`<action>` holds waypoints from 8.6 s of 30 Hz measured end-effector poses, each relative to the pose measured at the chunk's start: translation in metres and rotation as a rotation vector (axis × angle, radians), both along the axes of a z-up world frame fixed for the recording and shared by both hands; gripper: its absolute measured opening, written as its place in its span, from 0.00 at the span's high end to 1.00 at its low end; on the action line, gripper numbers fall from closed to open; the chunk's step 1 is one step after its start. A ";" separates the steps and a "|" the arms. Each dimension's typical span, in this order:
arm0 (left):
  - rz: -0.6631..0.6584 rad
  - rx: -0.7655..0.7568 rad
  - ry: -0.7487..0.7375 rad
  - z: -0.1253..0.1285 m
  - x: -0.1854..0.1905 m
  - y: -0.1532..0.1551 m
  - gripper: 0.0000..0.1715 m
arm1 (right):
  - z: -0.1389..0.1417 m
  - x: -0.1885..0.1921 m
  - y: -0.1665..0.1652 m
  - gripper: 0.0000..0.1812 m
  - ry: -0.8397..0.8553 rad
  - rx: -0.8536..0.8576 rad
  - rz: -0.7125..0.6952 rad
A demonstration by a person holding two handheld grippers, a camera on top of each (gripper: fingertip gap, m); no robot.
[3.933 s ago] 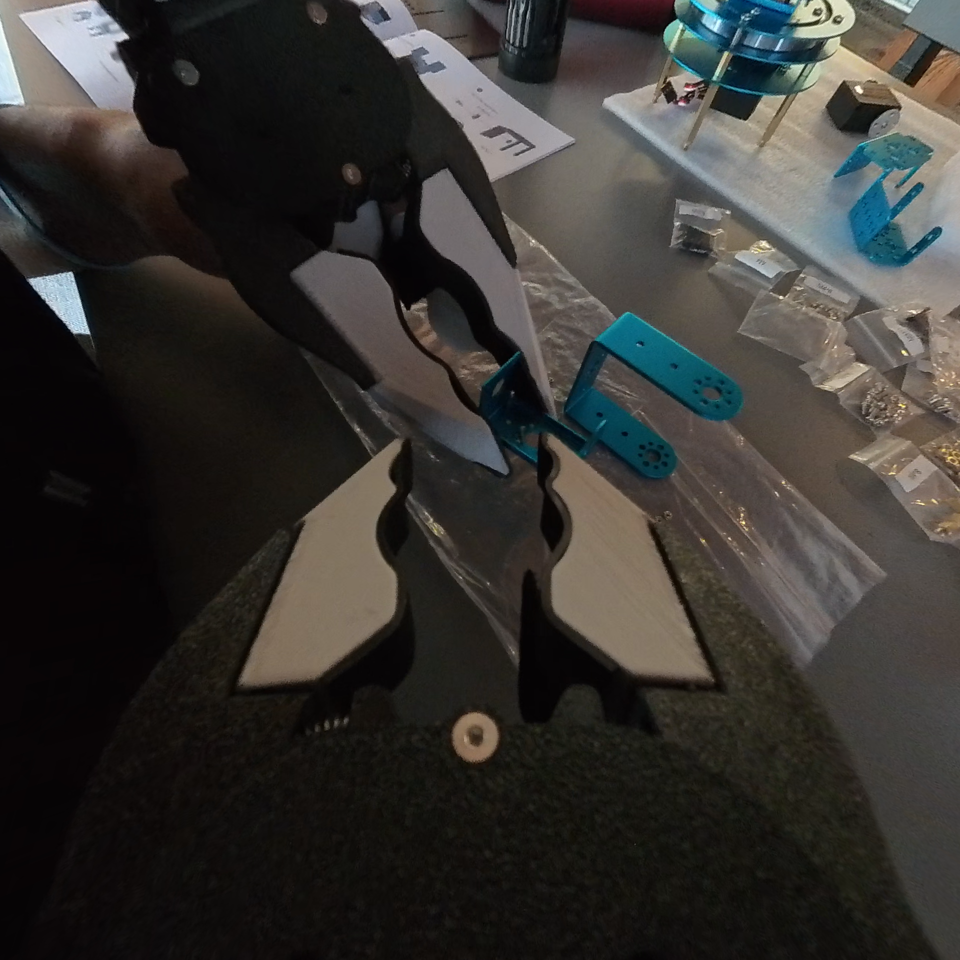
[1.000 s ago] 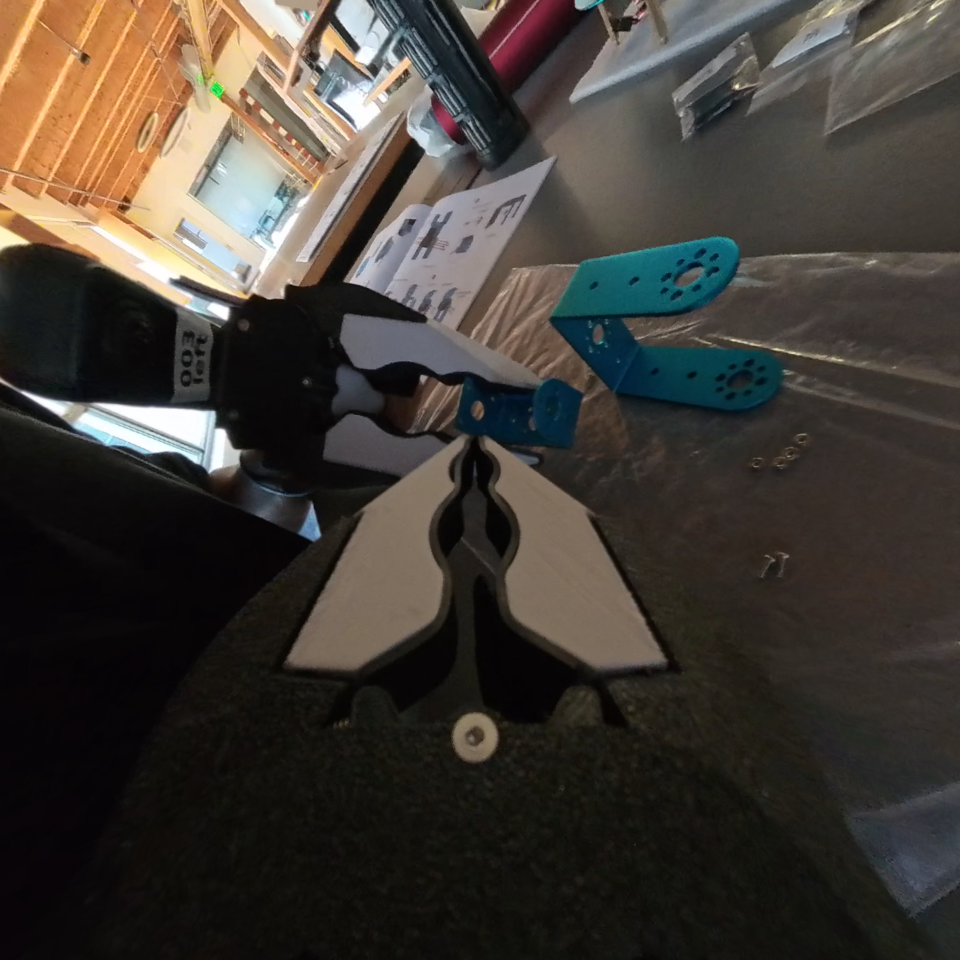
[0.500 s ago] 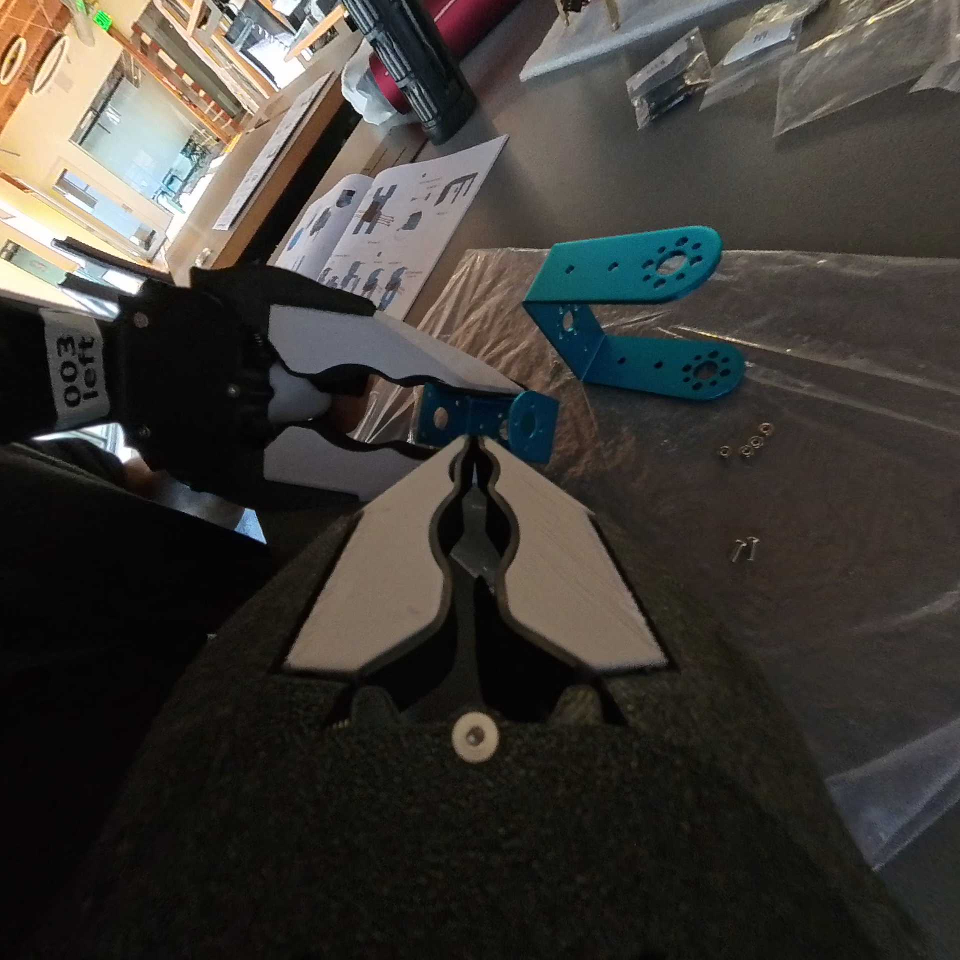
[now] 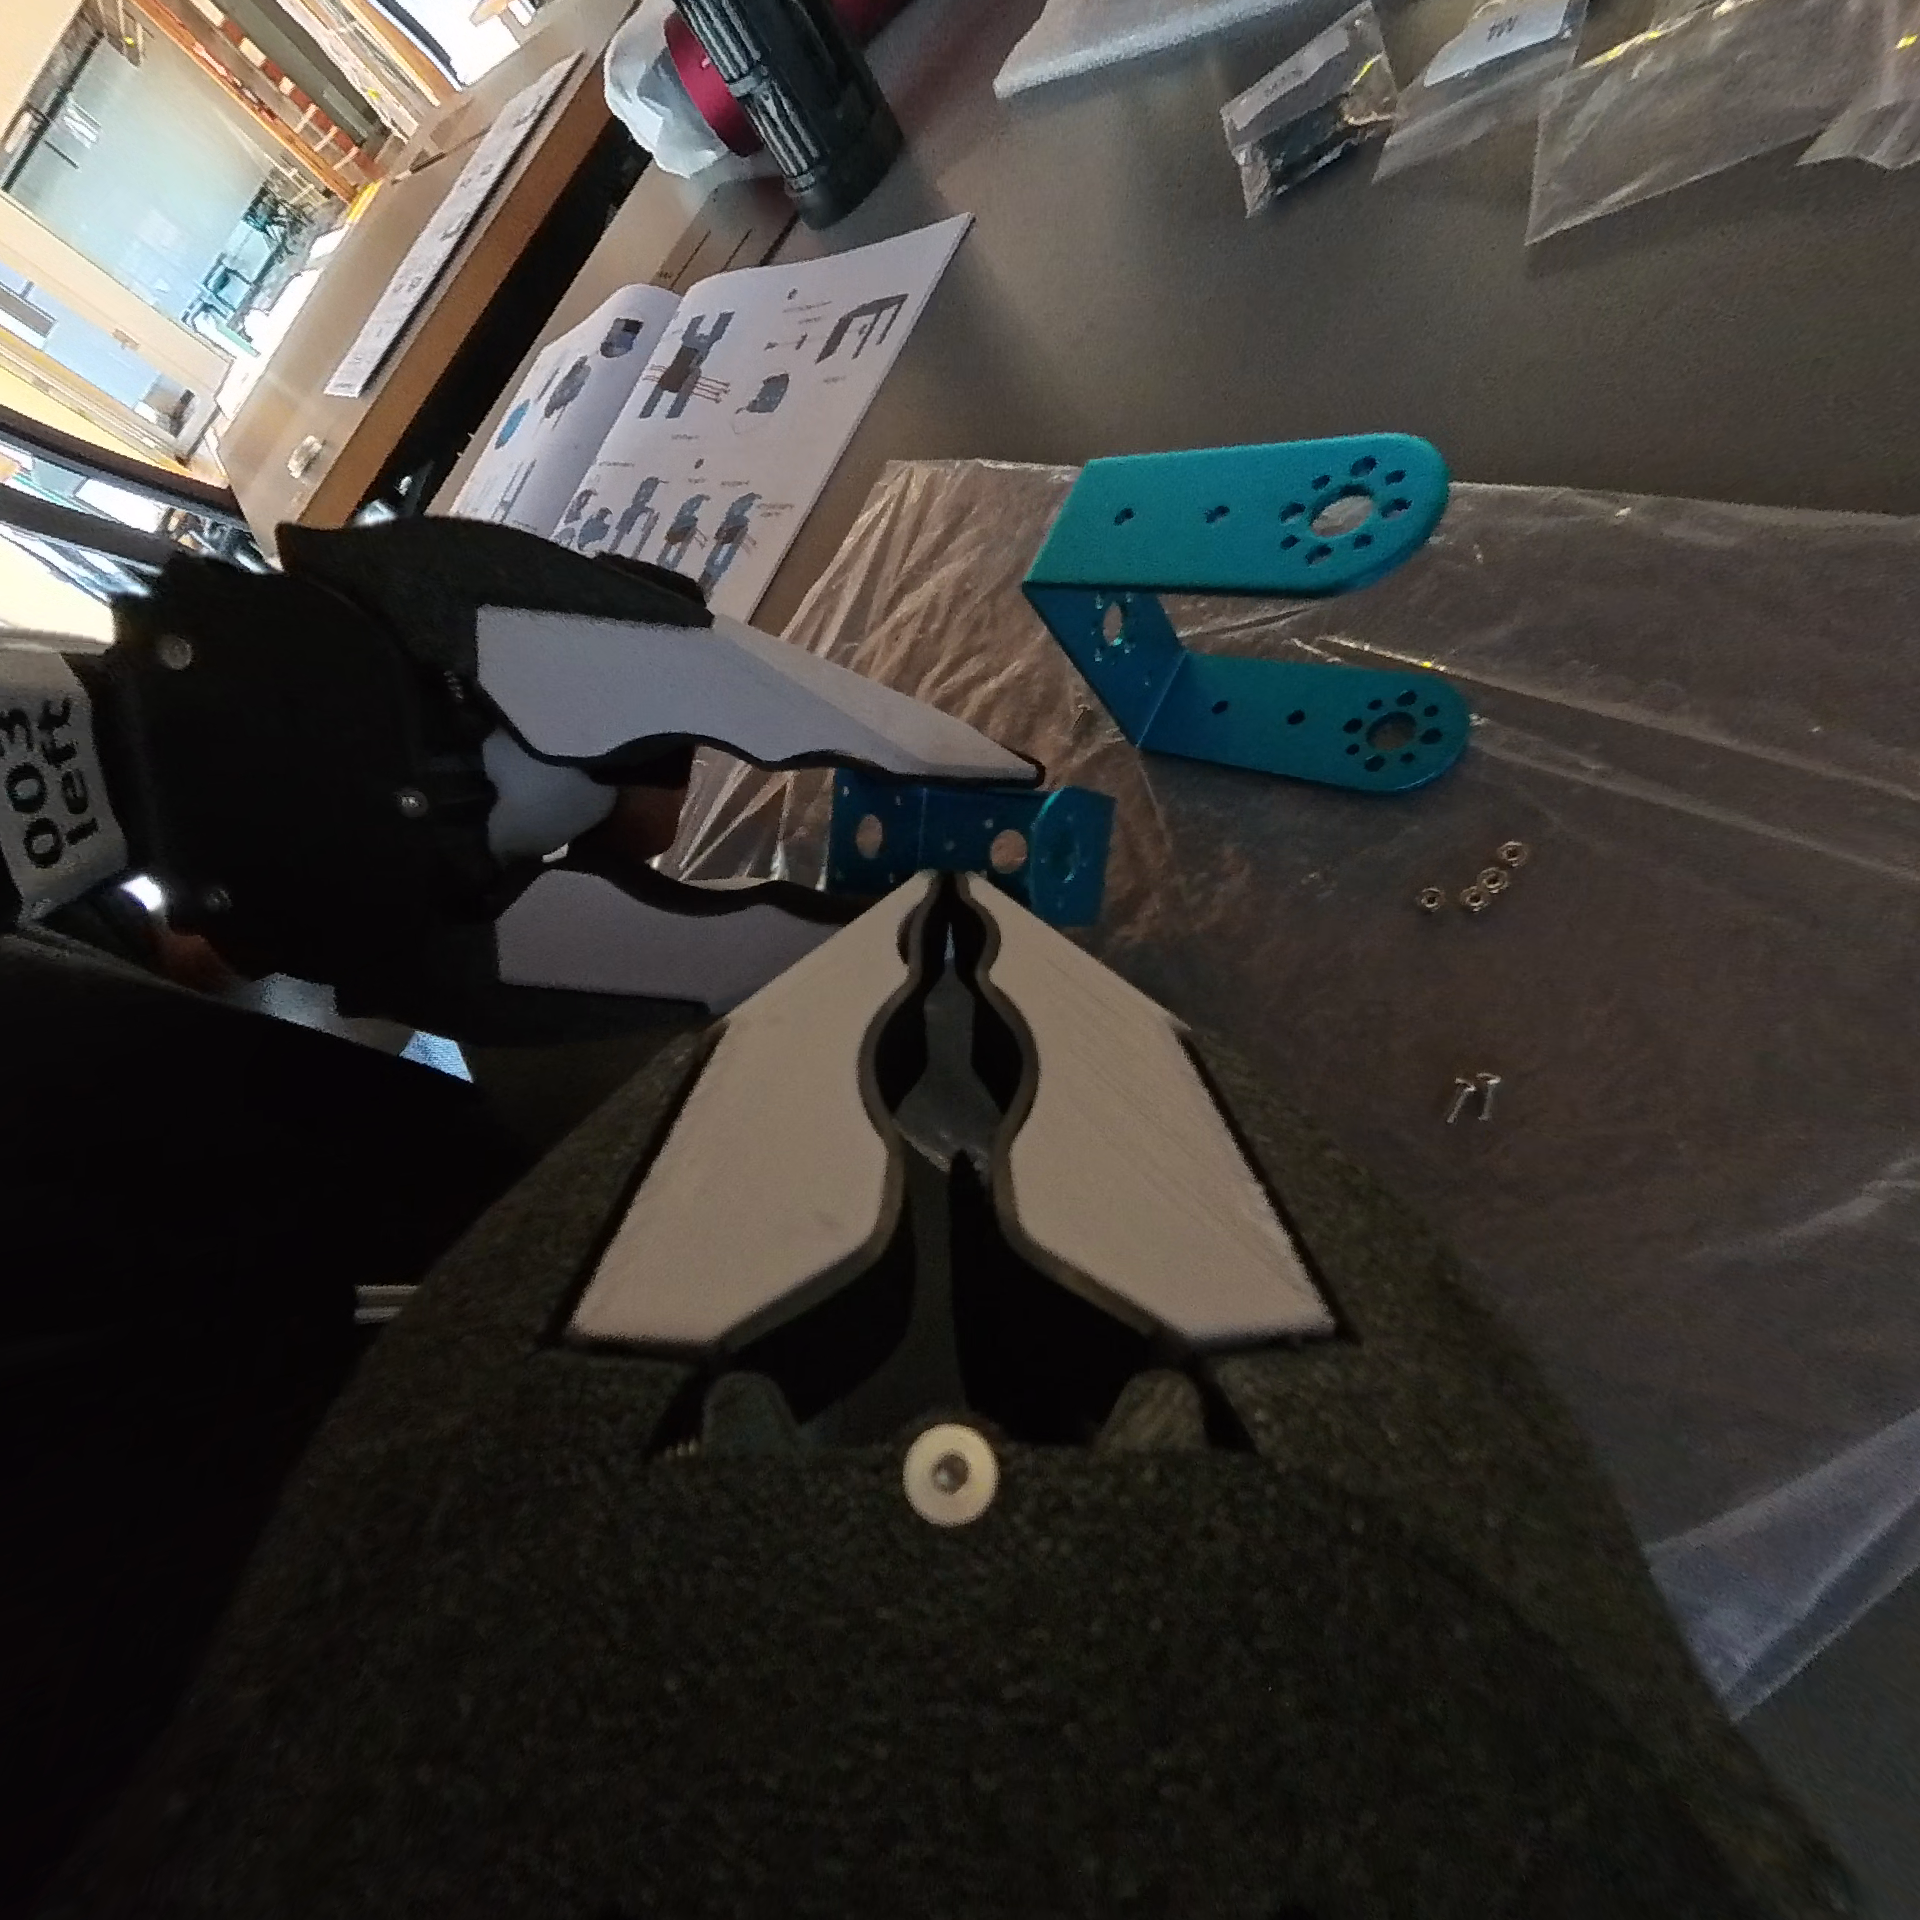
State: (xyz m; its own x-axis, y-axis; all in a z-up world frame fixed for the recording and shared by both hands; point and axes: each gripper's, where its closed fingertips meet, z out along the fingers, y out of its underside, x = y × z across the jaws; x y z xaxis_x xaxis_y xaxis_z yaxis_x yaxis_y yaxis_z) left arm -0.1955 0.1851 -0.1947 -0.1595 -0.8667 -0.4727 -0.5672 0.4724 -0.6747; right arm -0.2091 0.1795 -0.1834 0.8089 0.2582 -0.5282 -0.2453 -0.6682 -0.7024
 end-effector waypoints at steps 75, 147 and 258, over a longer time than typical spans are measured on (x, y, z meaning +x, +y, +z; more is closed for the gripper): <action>0.105 -0.393 0.010 0.001 -0.074 0.017 0.86 | -0.034 -0.030 -0.016 0.99 -0.622 0.029 0.370; 0.233 -0.197 0.025 -0.002 -0.064 0.017 0.86 | -0.034 -0.014 -0.024 1.00 -0.567 0.141 0.854; 0.329 -0.244 0.016 -0.007 -0.084 0.053 0.86 | -0.032 -0.022 0.016 0.95 -0.635 0.053 0.377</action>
